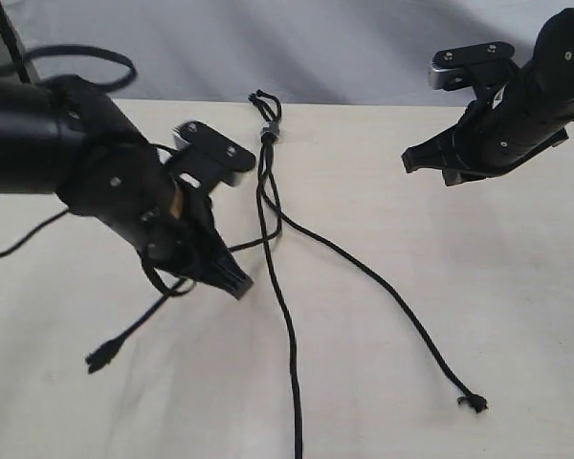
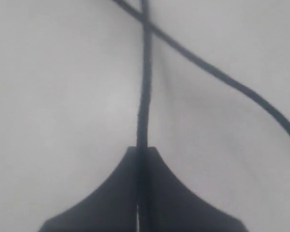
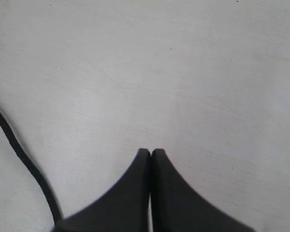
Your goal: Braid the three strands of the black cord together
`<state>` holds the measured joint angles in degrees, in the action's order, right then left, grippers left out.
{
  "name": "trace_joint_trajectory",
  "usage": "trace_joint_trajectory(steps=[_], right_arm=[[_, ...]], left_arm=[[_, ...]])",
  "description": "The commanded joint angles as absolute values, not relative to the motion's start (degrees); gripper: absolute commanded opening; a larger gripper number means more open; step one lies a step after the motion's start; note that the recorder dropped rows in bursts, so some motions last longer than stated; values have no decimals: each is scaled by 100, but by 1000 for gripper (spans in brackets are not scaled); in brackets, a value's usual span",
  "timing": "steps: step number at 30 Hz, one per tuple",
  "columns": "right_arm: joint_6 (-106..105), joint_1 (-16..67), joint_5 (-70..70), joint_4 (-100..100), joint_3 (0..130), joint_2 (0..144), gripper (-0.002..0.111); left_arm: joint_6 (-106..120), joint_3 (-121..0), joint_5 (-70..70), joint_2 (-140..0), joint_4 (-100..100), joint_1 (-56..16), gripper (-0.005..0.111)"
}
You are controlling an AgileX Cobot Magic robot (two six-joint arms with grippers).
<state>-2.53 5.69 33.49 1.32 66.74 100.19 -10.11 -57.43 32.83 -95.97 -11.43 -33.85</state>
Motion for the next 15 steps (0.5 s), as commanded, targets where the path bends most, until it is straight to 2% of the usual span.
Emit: trace_joint_trajectory(steps=[1,6,9,15], right_arm=[[-306,540,3320,148,6646,9979,0],[-306,540,3282,148,6646,9979,0],[-282,540,3262,86,6646,9979,0],[-282,540,3192,39,6646,10034,0]], left_arm=[[-1269,-5774,3509,-9208,-1277,-2739,0],[-1329,-5286,3077,-9242,-1286,-2181,0],[-1329,-4939,2419,-9340,-1286,-2141,0],[-1390,-4932,2493,-9685,-1225,-2139,0]])
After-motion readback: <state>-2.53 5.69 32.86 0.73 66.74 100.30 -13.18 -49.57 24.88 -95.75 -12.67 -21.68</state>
